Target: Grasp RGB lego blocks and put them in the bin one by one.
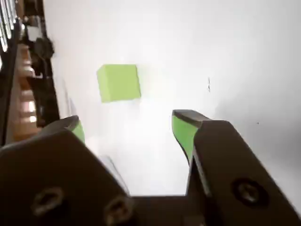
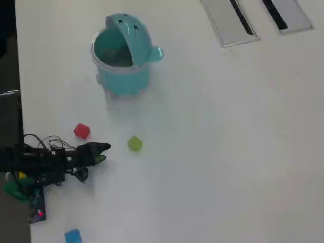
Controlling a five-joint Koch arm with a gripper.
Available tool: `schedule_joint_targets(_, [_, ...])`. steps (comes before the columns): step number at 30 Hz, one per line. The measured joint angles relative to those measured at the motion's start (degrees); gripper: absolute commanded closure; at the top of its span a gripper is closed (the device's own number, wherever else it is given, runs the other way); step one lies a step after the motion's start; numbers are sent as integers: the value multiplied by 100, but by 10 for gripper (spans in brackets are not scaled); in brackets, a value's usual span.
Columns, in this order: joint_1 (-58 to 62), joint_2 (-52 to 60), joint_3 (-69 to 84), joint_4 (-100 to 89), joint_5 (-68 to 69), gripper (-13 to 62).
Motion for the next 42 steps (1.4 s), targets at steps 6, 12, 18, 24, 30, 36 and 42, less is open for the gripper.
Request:
schedule_joint_targets(6, [-88, 0, 0, 0, 0, 149])
schedule_joint_targets(12, [-97, 0, 0, 0, 0, 149])
schedule_joint_targets(18, [-97, 0, 0, 0, 0, 149])
schedule_joint_targets(24, [-88, 0, 0, 0, -97, 150])
schedule_joint_targets(30, [-97, 0, 0, -88, -158, 155])
schedule_joint_targets(36, [-114, 0, 0, -817, -167, 156])
schedule_joint_targets(42, [-114, 0, 0, -844, -202, 157])
